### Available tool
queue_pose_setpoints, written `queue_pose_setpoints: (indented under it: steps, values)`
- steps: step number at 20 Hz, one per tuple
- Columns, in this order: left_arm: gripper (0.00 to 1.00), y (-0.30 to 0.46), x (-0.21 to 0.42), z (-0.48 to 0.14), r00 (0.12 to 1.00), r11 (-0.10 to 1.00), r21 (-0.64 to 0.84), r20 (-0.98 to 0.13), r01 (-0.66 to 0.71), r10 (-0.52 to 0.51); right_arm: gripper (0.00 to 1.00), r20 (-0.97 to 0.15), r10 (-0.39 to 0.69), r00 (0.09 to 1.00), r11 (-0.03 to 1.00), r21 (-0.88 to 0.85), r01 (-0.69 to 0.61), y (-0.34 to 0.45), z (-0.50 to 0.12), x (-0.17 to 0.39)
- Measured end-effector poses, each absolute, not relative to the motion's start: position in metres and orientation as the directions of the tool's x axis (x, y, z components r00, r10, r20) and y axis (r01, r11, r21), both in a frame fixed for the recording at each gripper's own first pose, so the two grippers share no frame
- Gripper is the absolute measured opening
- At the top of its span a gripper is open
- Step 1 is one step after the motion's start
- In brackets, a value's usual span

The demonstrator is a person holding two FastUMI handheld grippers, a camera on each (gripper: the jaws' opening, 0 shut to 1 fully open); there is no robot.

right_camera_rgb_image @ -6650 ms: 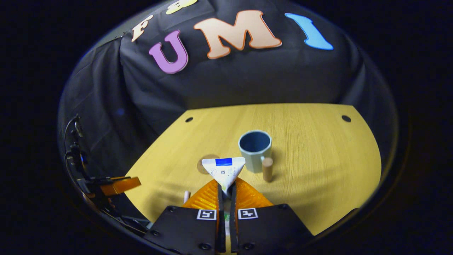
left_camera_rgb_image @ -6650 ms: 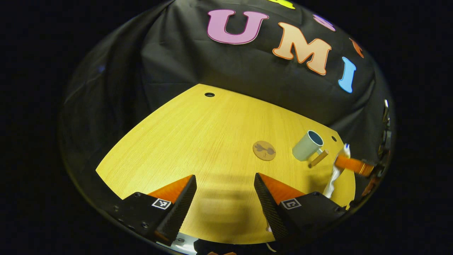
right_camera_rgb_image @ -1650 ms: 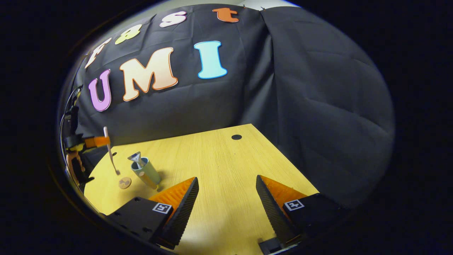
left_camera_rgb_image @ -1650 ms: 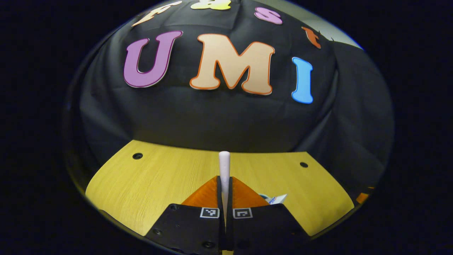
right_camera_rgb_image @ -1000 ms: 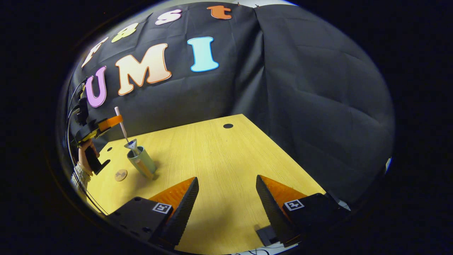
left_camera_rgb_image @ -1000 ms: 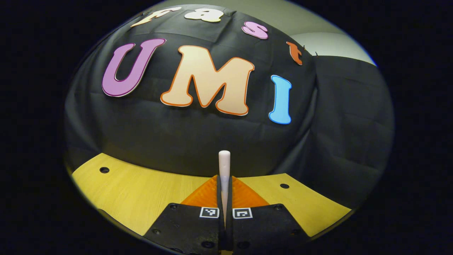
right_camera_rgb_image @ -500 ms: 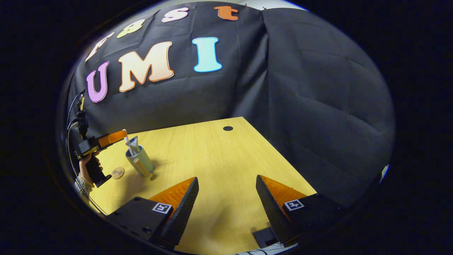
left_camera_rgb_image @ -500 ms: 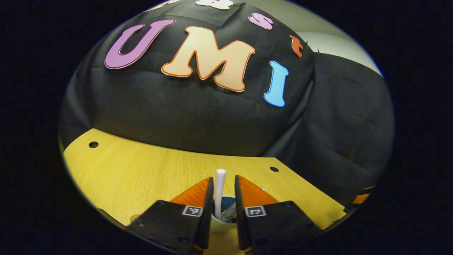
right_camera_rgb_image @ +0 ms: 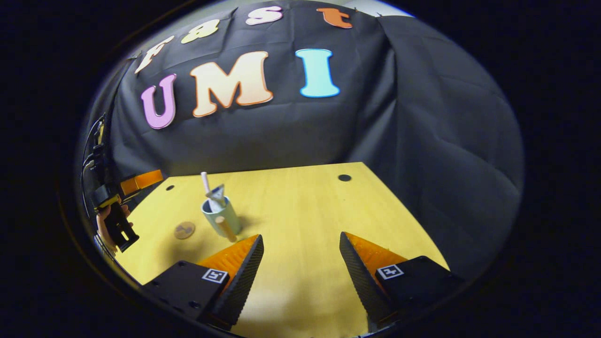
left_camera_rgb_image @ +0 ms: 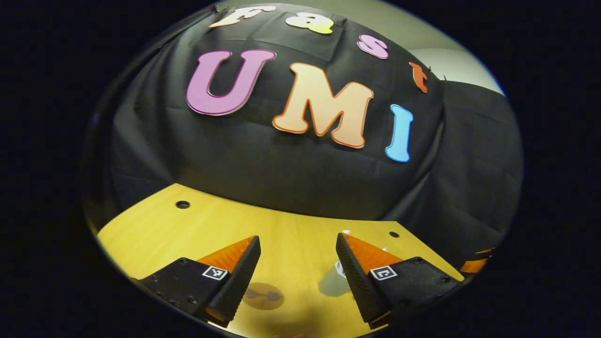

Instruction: Put the toothbrush and toothpaste on the desktop into the cup, then pick up the cup and place it on the coaster on the desktop.

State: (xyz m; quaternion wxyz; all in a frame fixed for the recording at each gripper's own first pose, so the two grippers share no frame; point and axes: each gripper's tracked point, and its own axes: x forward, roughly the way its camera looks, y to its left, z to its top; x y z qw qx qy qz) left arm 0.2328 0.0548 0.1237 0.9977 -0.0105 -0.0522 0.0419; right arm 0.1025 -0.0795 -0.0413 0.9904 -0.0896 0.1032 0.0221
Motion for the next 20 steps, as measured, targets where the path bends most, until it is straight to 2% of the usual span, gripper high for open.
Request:
queue_pose_setpoints:
  steps: [6, 7, 8, 9, 10, 11, 12, 13, 14, 18, 20]
  values:
    - [0.94, 0.134, 0.153, 0.136, 0.946, 0.951, -0.036, 0.095, -0.308, 0.310, 0.96, -0.307, 0.208, 0.929, 0.949, -0.167, -0.268, -0.001, -0.053, 0.150]
    - [0.93, 0.148, 0.141, 0.138, 0.931, 0.936, -0.037, 0.101, -0.349, 0.351, 0.99, -0.330, 0.231, 0.915, 0.941, -0.163, -0.297, 0.010, -0.057, 0.157]
    - [0.94, 0.159, 0.131, 0.141, 0.916, 0.922, -0.043, 0.106, -0.385, 0.387, 0.95, -0.353, 0.250, 0.901, 0.933, -0.161, -0.322, 0.021, -0.061, 0.162]
    - [0.93, 0.168, 0.120, 0.143, 0.901, 0.907, -0.054, 0.107, -0.418, 0.421, 0.99, -0.375, 0.265, 0.888, 0.924, -0.165, -0.345, 0.030, -0.065, 0.169]
    - [0.94, 0.176, 0.110, 0.142, 0.887, 0.892, -0.064, 0.103, -0.447, 0.451, 0.96, -0.398, 0.277, 0.874, 0.914, -0.172, -0.368, 0.037, -0.068, 0.174]
    - [0.94, 0.184, 0.099, 0.140, 0.871, 0.877, -0.076, 0.098, -0.475, 0.481, 0.99, -0.423, 0.290, 0.859, 0.901, -0.183, -0.394, 0.045, -0.073, 0.180]
    - [0.94, 0.189, 0.092, 0.138, 0.860, 0.864, -0.087, 0.092, -0.495, 0.502, 0.95, -0.449, 0.293, 0.844, 0.888, -0.199, -0.414, 0.051, -0.078, 0.185]
    - [0.93, 0.194, 0.080, 0.133, 0.852, 0.854, -0.107, 0.077, -0.508, 0.517, 0.99, -0.481, 0.293, 0.826, 0.873, -0.218, -0.437, 0.056, -0.084, 0.190]
    - [0.94, 0.196, 0.073, 0.129, 0.846, 0.845, -0.128, 0.063, -0.519, 0.529, 0.95, -0.506, 0.293, 0.811, 0.857, -0.236, -0.457, 0.060, -0.089, 0.195]
    - [0.94, 0.205, 0.043, 0.111, 0.804, 0.795, -0.166, 0.016, -0.584, 0.594, 0.99, -0.614, 0.269, 0.742, 0.798, -0.289, -0.528, 0.075, -0.112, 0.211]
    - [0.94, 0.205, 0.030, 0.105, 0.788, 0.778, -0.163, -0.003, -0.607, 0.615, 0.96, -0.691, 0.224, 0.687, 0.790, -0.285, -0.544, 0.075, -0.131, 0.219]
